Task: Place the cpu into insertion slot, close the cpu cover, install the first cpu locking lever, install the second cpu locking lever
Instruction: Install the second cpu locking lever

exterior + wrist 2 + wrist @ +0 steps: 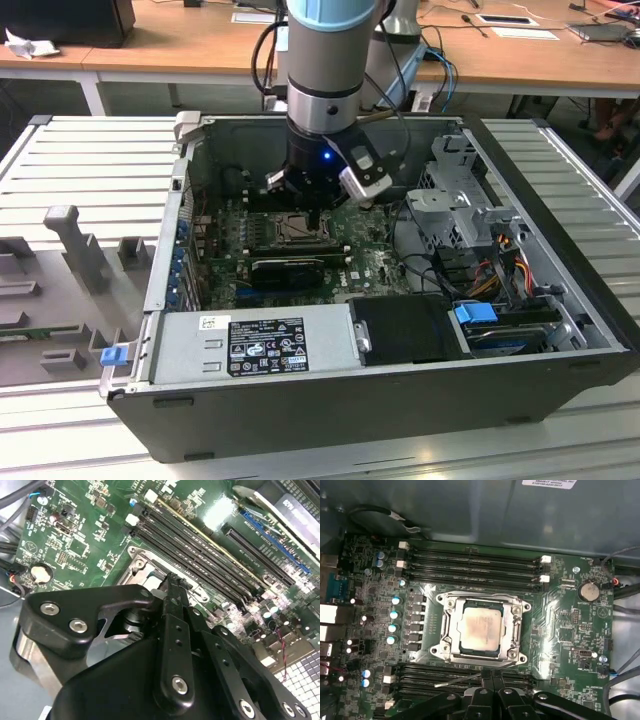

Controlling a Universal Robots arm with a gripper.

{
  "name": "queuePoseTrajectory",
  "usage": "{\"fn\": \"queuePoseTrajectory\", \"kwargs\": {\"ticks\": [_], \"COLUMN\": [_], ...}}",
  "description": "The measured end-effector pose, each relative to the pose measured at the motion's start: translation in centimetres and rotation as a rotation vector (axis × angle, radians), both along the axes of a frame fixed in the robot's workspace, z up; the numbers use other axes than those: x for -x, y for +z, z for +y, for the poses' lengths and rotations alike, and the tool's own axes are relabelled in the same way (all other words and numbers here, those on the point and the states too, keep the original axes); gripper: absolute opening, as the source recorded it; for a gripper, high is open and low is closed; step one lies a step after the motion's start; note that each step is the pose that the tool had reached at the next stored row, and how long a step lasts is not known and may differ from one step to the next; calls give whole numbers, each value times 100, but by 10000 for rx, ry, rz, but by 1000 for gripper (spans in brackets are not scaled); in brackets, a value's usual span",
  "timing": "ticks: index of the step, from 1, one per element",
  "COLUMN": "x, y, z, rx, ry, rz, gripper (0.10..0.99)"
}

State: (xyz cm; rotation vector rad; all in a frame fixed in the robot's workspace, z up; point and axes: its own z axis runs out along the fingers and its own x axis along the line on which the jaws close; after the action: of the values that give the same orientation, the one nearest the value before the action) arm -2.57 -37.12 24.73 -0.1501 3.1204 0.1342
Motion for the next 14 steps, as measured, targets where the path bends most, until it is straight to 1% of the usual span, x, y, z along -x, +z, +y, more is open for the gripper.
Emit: {"fn": "queuePoseTrajectory", "kwargs": {"ticks": [3, 5, 7, 9, 10, 11, 12, 14], "x": [104, 208, 249, 252, 252, 252, 252, 256], "y": [-28, -52, -64, -70, -70, -70, -70, -70], "z": [-6, -11, -23, -48, -52, -61, -69, -86], "rx": [0, 1, 1, -19, -72, -215, -270, -317], "ry": [23, 54, 78, 84, 83, 83, 83, 82], "rz": [1, 1, 0, 1, 1, 0, -1, 0], "gripper": [106, 106, 106, 106, 106, 106, 106, 106]}}
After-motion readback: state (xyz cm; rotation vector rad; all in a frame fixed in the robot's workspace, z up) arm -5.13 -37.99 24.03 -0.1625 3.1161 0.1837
